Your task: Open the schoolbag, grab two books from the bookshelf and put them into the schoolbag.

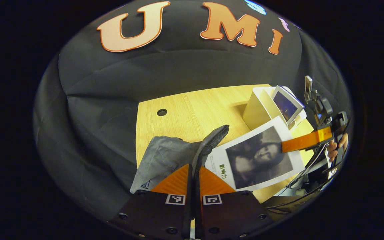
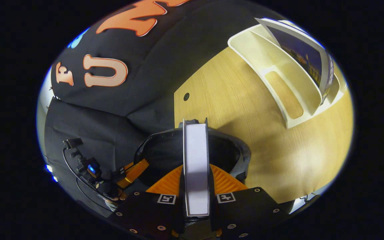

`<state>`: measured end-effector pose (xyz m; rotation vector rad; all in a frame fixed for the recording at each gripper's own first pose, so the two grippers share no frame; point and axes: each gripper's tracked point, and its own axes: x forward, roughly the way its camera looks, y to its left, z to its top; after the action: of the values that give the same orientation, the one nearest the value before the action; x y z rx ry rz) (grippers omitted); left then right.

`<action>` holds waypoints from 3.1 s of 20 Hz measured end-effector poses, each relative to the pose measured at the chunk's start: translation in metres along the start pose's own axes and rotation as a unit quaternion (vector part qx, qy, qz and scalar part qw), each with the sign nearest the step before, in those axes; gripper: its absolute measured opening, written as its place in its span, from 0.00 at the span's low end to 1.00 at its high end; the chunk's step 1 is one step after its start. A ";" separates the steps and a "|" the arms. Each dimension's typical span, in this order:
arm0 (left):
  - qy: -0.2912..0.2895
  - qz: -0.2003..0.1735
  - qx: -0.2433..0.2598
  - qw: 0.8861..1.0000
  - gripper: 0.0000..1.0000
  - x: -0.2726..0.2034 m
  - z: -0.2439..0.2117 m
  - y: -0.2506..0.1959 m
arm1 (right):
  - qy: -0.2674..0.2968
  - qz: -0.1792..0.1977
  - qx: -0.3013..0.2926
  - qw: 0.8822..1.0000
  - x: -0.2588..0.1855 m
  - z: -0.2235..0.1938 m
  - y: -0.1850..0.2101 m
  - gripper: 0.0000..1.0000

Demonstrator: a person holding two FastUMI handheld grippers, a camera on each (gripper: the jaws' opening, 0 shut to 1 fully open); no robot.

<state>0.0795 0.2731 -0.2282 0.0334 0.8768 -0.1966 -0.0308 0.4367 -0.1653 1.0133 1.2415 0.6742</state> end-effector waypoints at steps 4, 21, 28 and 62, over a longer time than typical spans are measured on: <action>-0.004 -0.008 -0.016 1.000 0.05 -0.002 -0.003 -0.007 | -0.013 0.011 0.040 0.999 0.032 -0.013 -0.003 0.29; 0.001 -0.036 -0.015 0.999 0.05 0.011 -0.020 -0.037 | -0.093 0.122 0.127 0.980 0.135 -0.040 0.013 0.29; 0.006 -0.062 -0.018 0.998 0.04 0.014 -0.021 -0.059 | -0.094 0.157 0.145 0.972 0.129 -0.037 0.012 0.24; 0.026 -0.021 -0.049 0.998 0.04 0.038 -0.040 -0.060 | -0.057 -0.128 -0.202 0.969 -0.063 0.077 -0.054 0.98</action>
<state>0.0621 0.2126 -0.2800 -0.0729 0.9380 -0.1929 0.0237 0.3394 -0.1849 0.5365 1.0558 0.6247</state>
